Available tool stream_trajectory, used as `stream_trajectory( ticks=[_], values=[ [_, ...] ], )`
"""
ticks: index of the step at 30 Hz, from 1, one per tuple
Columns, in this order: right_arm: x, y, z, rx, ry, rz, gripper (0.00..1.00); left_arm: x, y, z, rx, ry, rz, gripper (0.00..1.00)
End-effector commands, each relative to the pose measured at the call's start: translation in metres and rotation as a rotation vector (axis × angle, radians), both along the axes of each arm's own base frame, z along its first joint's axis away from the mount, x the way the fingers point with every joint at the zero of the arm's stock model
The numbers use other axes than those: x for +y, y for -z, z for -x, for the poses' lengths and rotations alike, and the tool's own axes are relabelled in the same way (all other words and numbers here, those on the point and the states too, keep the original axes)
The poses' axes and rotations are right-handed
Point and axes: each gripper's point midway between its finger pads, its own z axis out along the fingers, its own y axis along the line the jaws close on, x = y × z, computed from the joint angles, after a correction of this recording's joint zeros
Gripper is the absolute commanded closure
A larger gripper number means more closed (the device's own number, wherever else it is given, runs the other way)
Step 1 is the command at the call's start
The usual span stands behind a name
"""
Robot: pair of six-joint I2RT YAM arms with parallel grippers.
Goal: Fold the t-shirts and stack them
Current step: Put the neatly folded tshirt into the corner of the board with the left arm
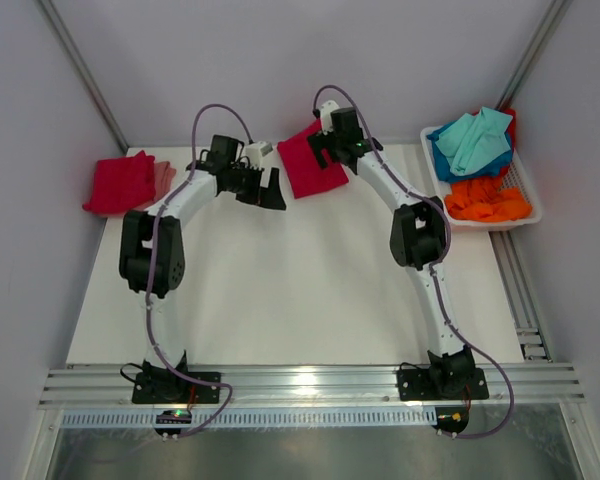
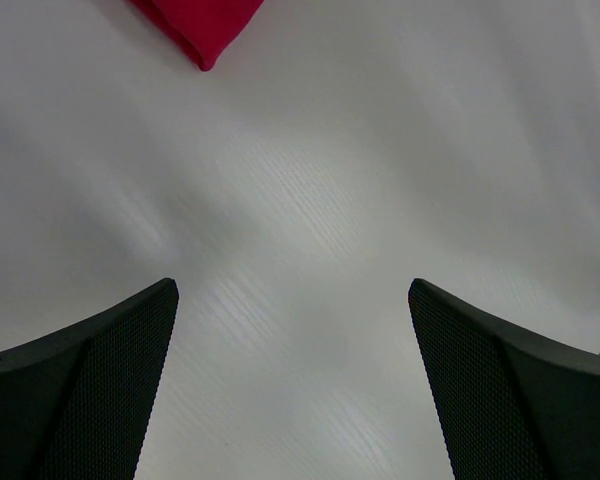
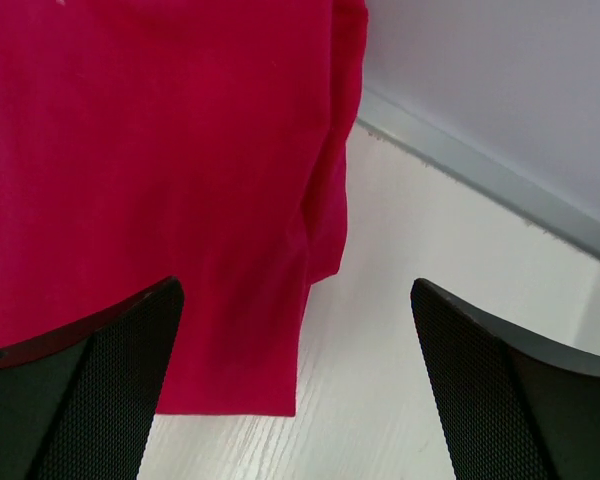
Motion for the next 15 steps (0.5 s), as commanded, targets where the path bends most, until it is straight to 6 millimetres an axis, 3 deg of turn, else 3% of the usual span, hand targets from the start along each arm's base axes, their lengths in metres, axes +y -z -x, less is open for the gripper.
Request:
stream_trajectory(
  ticks=[1,8,15],
  values=[
    [-0.03,-0.006,-0.025,-0.003,0.122,-0.189,0.01,-0.008,-0.002,-0.031,-0.06,-0.092,0.059,0.01],
    [-0.042,0.001,-0.026,-0.006,0.141,-0.177,0.01,-0.024,0.02,-0.058,0.007,-0.126,0.138,0.01],
    [-0.051,0.005,-0.033,-0.005,0.195,-0.253,0.01,-0.03,0.027,-0.066,0.016,-0.121,0.16,0.01]
  ],
)
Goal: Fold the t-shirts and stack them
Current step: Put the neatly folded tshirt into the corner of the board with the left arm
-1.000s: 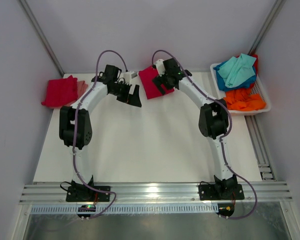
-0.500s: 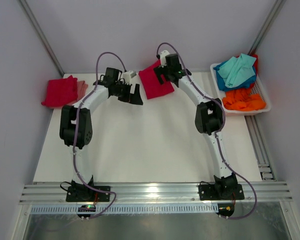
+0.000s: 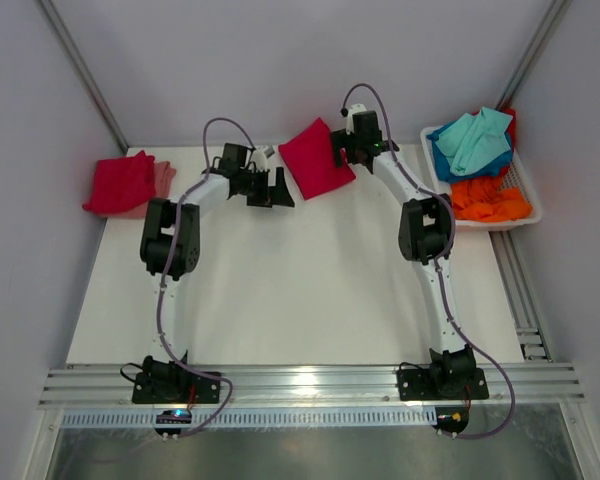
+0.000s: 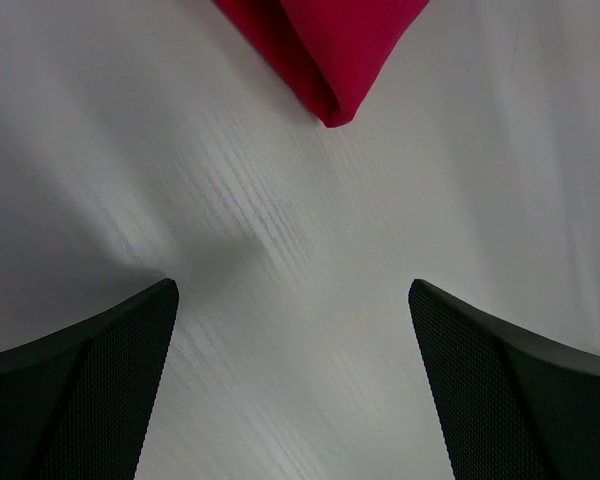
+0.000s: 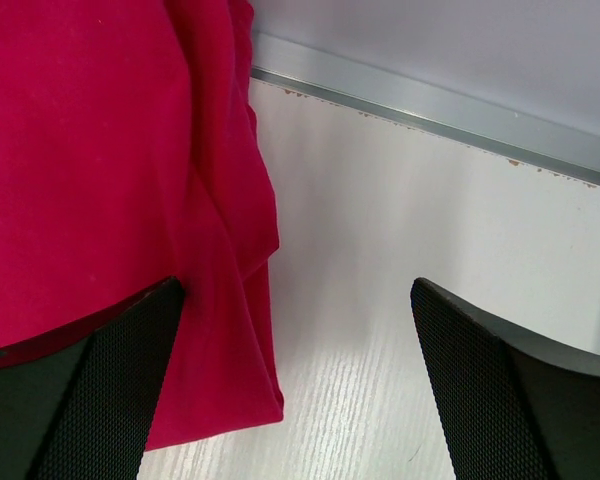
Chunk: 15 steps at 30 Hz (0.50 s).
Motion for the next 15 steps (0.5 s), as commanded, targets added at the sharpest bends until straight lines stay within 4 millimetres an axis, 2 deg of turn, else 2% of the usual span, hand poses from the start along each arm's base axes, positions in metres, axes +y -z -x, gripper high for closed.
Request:
stream_trajectory(
  ticks=[1,5,10,15],
  values=[
    [0.008,-0.042,-0.01,-0.089,0.025,-0.103,0.01,-0.008,-0.036,-0.022,-0.115,0.01,0.055,0.01],
    [0.015,-0.04,-0.007,-0.068,-0.001,-0.131,0.01,-0.005,-0.043,-0.028,-0.156,0.031,0.032,0.01],
    [0.012,-0.042,-0.007,-0.072,0.026,-0.141,0.01,0.001,-0.055,-0.035,-0.17,0.026,0.046,0.01],
    [0.012,-0.048,-0.012,-0.095,0.085,-0.192,0.01,0.007,-0.053,-0.029,-0.169,0.029,0.023,0.01]
  ],
)
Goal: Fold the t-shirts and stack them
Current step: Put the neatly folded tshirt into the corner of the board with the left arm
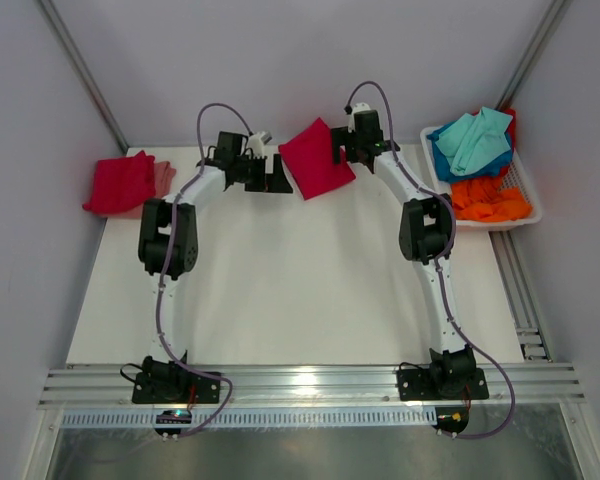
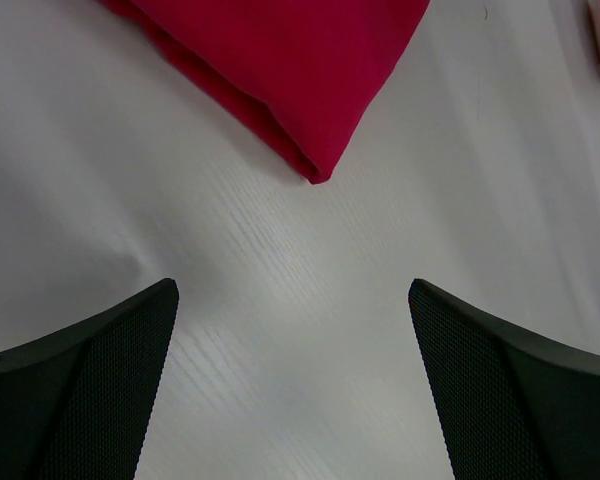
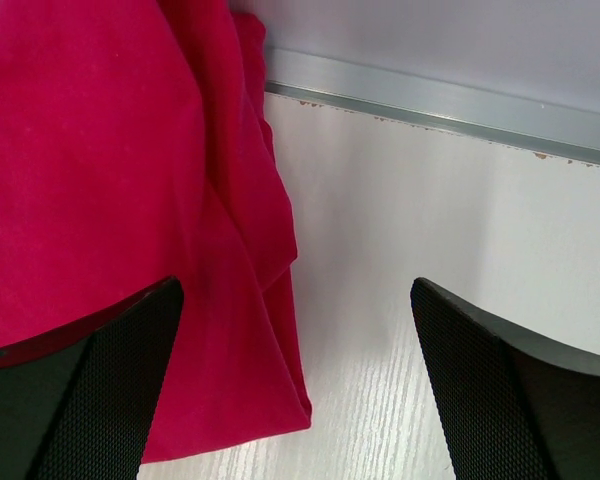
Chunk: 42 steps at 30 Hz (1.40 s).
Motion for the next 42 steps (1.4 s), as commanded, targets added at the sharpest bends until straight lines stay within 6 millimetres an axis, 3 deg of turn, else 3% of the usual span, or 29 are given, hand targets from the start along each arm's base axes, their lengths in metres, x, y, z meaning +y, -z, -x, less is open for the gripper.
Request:
stream_trajectory(
  ticks=[1,9,14,18,32,42],
  values=[
    [0.002,-0.046,-0.013,-0.101,0.064,-0.09,0.01,0.008,-0.018,-0.001,-0.055,0.017,-0.005,0.01],
    [0.019,-0.039,-0.017,-0.081,0.056,-0.21,0.01,0.02,-0.018,0.012,-0.048,0.027,-0.033,0.01],
    [0.07,-0.022,0.002,0.024,-0.179,-0.4,0.01,0.023,-0.024,0.019,-0.055,0.034,-0.047,0.01],
    [0.088,-0.019,0.014,0.075,-0.251,-0.476,0.01,0.025,-0.023,0.026,-0.047,0.039,-0.053,0.01],
    [0.086,-0.001,0.027,0.163,-0.229,-0.479,0.01,0.024,-0.021,0.032,-0.018,0.043,-0.042,0.01],
    [0.092,0.032,0.078,0.405,-0.225,-0.526,0.01,0.025,-0.022,0.039,-0.017,0.05,-0.047,0.01]
  ],
)
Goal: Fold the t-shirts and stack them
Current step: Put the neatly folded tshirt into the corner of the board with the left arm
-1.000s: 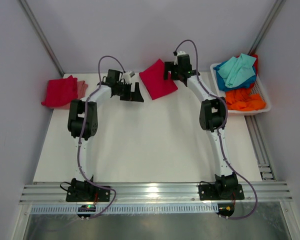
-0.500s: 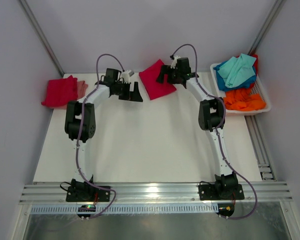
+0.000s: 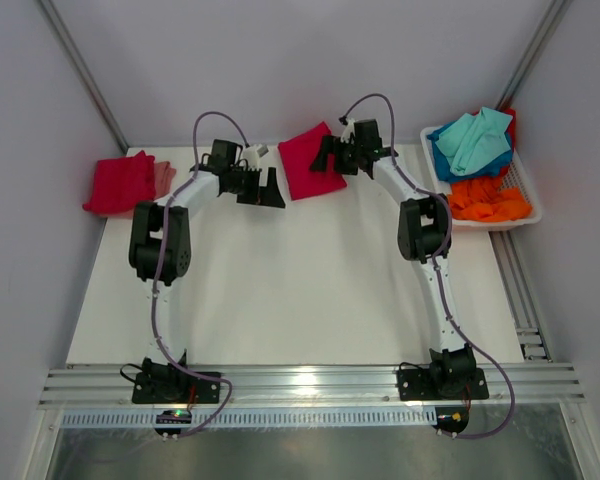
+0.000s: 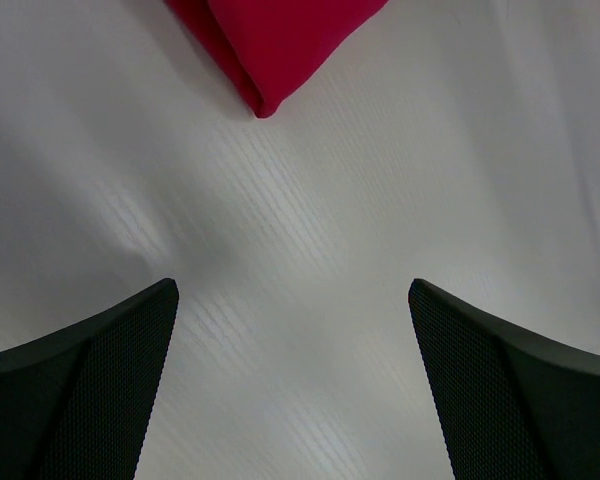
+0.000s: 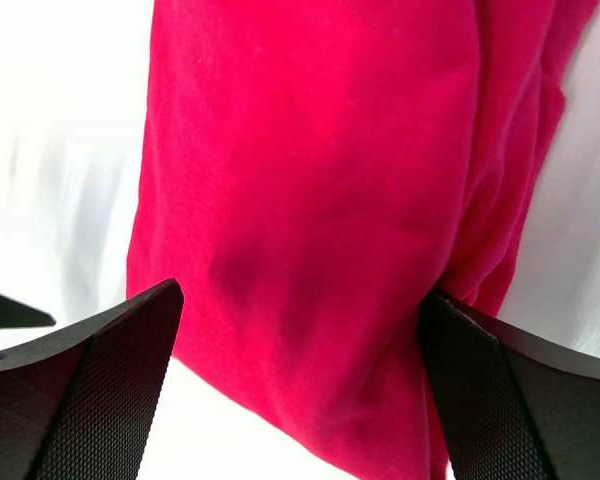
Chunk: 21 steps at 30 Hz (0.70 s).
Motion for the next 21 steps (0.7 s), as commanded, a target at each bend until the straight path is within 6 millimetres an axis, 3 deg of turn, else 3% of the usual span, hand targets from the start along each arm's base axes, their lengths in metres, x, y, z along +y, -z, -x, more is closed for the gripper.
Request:
stream_trajectory(
  ticks=[1,14,18,20,21],
  values=[
    [0.008,0.006,0.039,0.16,-0.039,-0.018,0.01,0.002,-0.035,-0.001,-0.074,0.012,0.024,0.01],
    [0.013,0.022,0.061,0.24,-0.05,0.024,0.01,0.004,-0.037,0.007,-0.083,0.021,0.018,0.01],
    [0.008,0.034,0.078,0.311,-0.048,0.05,0.01,0.005,-0.04,0.01,-0.091,0.026,0.012,0.01],
    [0.005,0.026,0.083,0.301,-0.05,0.062,0.01,0.007,-0.042,0.011,-0.098,0.026,0.01,0.01],
    [0.001,0.035,0.091,0.323,-0.051,0.078,0.0,0.007,-0.043,0.012,-0.101,0.028,0.009,0.01]
  ],
)
